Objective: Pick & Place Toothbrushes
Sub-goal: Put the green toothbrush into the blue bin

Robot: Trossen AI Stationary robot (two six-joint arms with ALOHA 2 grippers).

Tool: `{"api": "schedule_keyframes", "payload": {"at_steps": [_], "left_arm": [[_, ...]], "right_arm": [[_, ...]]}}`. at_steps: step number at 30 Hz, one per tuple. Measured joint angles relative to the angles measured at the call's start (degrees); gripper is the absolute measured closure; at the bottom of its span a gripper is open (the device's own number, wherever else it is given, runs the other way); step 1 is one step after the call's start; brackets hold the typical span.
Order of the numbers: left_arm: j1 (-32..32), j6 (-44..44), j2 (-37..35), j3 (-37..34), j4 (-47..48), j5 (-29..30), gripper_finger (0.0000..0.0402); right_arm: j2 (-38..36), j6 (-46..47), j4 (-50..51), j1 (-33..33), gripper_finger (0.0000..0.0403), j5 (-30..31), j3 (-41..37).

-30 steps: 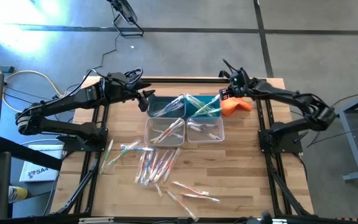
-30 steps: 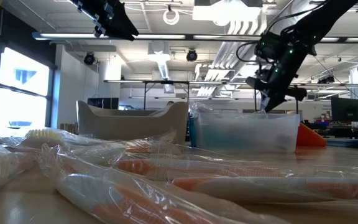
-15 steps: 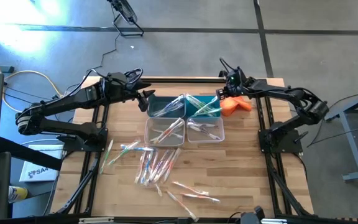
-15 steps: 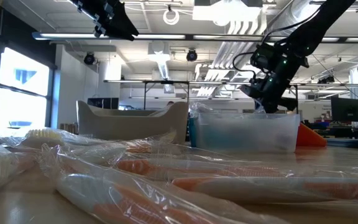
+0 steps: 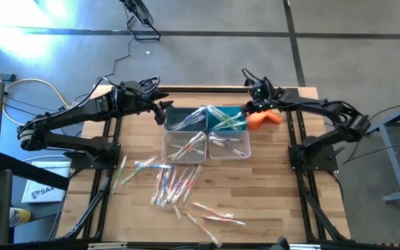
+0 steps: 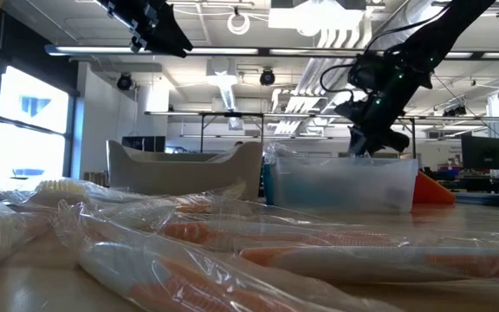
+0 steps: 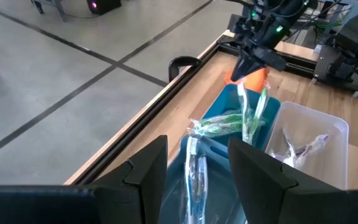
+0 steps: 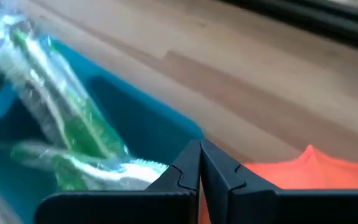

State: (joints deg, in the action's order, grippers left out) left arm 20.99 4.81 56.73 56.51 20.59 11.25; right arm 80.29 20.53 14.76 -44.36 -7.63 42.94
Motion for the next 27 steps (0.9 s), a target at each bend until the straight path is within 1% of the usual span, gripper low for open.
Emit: {"api": "schedule_keyframes", "payload": {"at_steps": [10,13,16,18,20,25,27], "left_arm": [[0.0,0.0,0.0,0.0,0.1,0.0,0.0238],[0.0,0.0,0.0,0.0,0.1,0.0,0.0238],[0.0,0.0,0.0,0.0,0.1,0.0,0.0238],[0.0,0.0,0.0,0.0,0.1,0.0,0.0238],[0.0,0.0,0.0,0.0,0.1,0.0,0.0238],[0.0,0.0,0.0,0.0,0.1,0.0,0.0238],[0.0,0.0,0.0,0.0,0.1,0.0,0.0238]], "right_arm": [[-3.9,0.2,7.5,5.5,0.0400,-0.2,0.0],[-5.3,0.2,7.1,7.0,0.0400,3.0,0.0],[-7.9,0.1,3.8,8.0,0.0400,6.3,0.0],[-10.3,0.1,0.9,8.1,0.0400,6.6,0.0],[-12.8,0.1,-2.6,8.1,0.0400,5.8,0.0],[-18.7,0.2,-11.7,8.2,0.0400,0.7,0.0],[-20.3,0.2,-15.1,8.8,0.0400,-0.2,0.0]]}}
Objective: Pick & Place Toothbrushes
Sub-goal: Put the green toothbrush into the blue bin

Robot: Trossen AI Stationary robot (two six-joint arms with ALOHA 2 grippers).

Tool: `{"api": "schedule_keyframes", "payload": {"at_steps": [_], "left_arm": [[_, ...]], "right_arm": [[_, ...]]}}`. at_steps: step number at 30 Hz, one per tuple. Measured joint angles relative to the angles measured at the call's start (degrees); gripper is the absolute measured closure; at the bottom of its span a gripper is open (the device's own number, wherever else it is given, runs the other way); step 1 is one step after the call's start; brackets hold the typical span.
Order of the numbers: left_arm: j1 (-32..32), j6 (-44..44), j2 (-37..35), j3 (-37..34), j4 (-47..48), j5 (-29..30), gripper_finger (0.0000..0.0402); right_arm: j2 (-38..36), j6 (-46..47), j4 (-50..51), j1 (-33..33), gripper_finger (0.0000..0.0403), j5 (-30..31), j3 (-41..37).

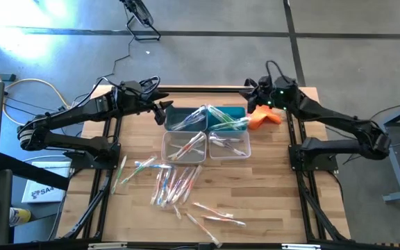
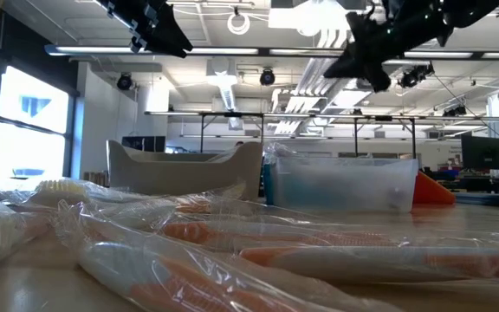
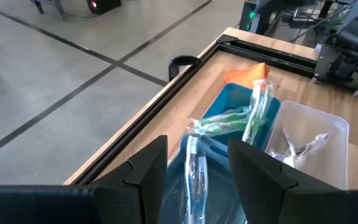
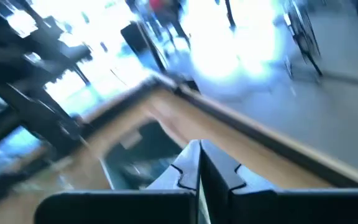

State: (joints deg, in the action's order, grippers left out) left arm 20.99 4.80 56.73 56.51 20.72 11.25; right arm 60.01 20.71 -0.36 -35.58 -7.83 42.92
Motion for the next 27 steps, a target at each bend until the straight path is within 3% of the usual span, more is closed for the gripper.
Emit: {"api": "schedule_keyframes", "payload": {"at_steps": [8,27], "left_arm": [[0.0,0.0,0.0,0.0,0.0,0.0,0.0238],[0.0,0.0,0.0,0.0,0.2,-0.1,0.0238]], "right_arm": [[-2.3,0.0,-9.2,3.6,0.0400,0.1,0.0],[-2.3,-1.6,-9.2,6.0,0.0400,1.0,0.0]]}}
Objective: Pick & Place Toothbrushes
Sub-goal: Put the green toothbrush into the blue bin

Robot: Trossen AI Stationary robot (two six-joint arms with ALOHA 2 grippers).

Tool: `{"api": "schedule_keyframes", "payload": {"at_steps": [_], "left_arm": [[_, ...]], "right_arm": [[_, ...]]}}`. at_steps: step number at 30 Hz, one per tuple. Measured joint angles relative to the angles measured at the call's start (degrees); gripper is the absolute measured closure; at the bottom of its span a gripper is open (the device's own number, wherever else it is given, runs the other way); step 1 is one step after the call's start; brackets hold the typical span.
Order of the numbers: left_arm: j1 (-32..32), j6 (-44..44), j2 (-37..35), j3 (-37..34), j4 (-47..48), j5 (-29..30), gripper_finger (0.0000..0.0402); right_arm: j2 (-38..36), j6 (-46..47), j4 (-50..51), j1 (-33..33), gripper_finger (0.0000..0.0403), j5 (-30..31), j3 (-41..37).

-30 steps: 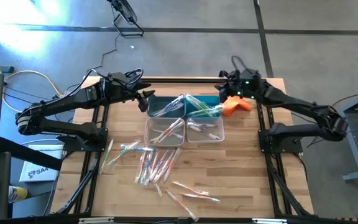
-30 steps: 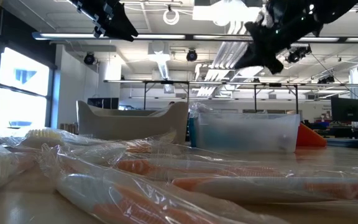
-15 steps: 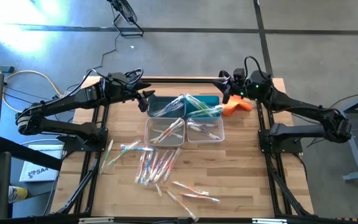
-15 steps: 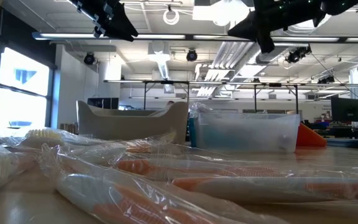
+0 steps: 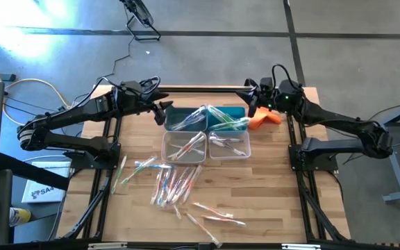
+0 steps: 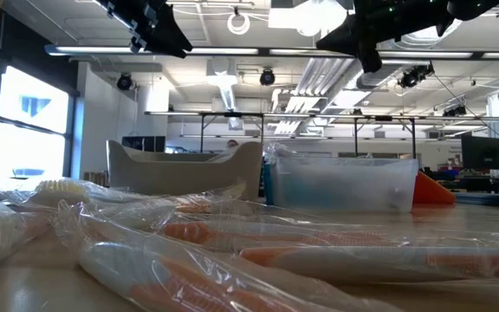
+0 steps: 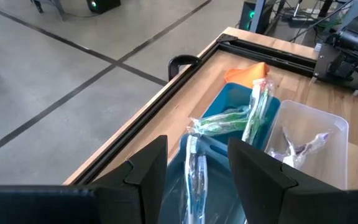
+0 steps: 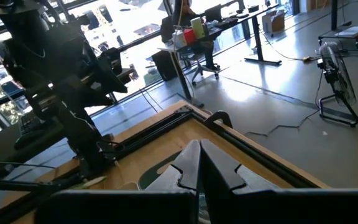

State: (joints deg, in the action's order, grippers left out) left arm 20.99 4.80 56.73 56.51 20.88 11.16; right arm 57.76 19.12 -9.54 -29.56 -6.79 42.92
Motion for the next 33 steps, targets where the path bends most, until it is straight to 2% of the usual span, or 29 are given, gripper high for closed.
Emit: {"api": "schedule_keyframes", "payload": {"at_steps": [6,11,18,23,25,28,33], "left_arm": [[0.0,0.7,0.0,0.0,1.1,-0.8,0.0238],[0.0,3.7,0.0,0.0,1.3,-6.3,0.0238],[-0.2,6.2,0.0,0.0,3.5,-13.9,0.0239],[-4.7,7.5,-0.6,0.0,4.7,-14.5,0.0239],[-7.5,8.2,-0.6,0.0,4.6,-13.6,0.0239],[-12.1,11.4,-0.8,0.0,5.1,-8.8,0.0239],[-19.2,20.2,-0.8,0.0,5.5,-1.7,0.0239]], "right_arm": [[0.0,3.5,-0.3,2.5,0.0400,3.0,0.0],[0.0,5.1,-2.1,8.0,0.0400,7.5,0.0],[0.0,5.3,-3.2,19.1,0.0400,18.6,0.0],[0.0,5.3,-3.2,25.8,0.0400,26.2,0.0],[0.0,5.2,-3.2,27.6,0.0400,27.9,0.0],[0.0,4.8,-3.2,29.1,0.0400,28.3,0.0],[0.0,2.4,-3.2,29.2,0.0400,27.8,0.0]]}}
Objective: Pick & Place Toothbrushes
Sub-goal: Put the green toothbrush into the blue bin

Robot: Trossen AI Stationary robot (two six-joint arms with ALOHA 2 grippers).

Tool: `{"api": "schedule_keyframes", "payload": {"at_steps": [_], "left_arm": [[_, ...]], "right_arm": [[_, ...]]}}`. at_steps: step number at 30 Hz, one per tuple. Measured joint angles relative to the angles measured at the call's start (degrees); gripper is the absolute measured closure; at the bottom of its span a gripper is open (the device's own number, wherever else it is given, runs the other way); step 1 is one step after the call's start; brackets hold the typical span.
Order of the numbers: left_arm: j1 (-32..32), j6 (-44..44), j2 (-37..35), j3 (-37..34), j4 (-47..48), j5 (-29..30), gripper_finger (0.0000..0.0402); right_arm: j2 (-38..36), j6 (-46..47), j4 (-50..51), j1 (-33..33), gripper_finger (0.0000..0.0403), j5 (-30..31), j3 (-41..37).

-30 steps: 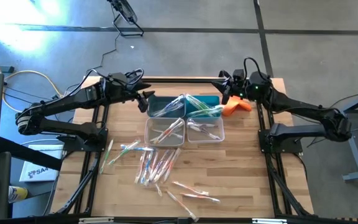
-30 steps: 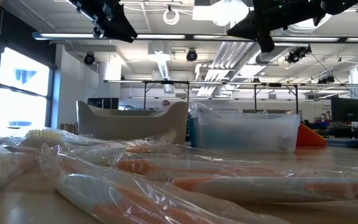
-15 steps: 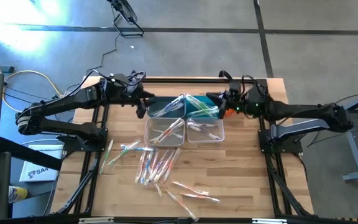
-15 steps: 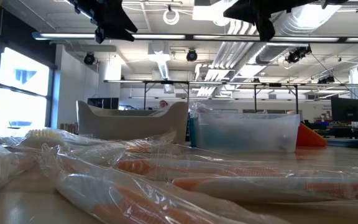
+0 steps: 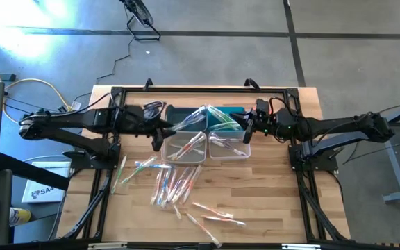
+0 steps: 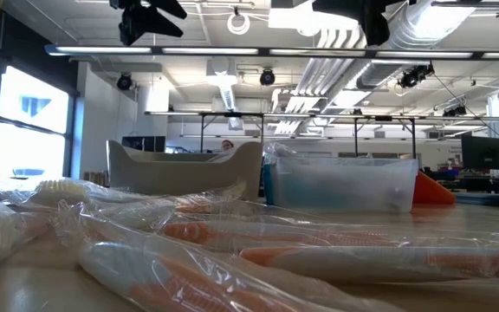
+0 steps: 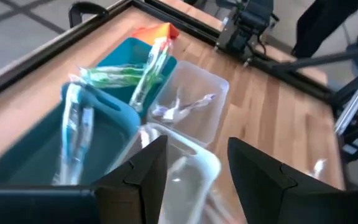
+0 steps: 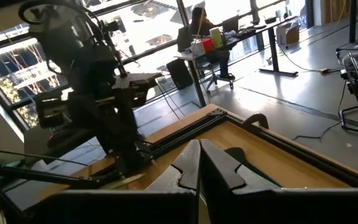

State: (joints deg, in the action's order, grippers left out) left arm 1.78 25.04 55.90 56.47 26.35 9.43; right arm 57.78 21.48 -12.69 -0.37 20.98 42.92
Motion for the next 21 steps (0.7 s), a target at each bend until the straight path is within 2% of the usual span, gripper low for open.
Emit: {"api": "schedule_keyframes", "payload": {"at_steps": [3,8,12,16,19,21], "left_arm": [[-4.0,4.8,0.0,0.0,-0.1,2.6,0.0239],[-9.7,10.5,0.0,0.0,-0.1,6.2,0.0239],[-14.0,15.5,0.0,0.6,1.1,6.8,0.0239],[-18.6,18.8,1.6,4.9,6.9,7.8,0.0239],[-21.6,20.3,3.7,9.9,14.9,10.3,0.0239],[-22.7,22.7,5.2,13.8,23.4,10.9,0.0239]], "right_arm": [[0.0,-0.5,0.1,0.0,0.0400,-0.7,0.0],[-0.4,-3.4,1.2,-0.1,0.0400,-5.0,0.0],[-0.4,-3.8,2.1,-0.7,0.0400,-6.2,0.0],[-0.4,-3.8,1.9,-1.7,0.0400,-6.1,0.0],[-0.4,-3.8,2.0,-2.6,0.0400,-6.2,0.0],[-0.4,-3.8,1.9,-3.2,0.0400,-6.2,0.0]]}}
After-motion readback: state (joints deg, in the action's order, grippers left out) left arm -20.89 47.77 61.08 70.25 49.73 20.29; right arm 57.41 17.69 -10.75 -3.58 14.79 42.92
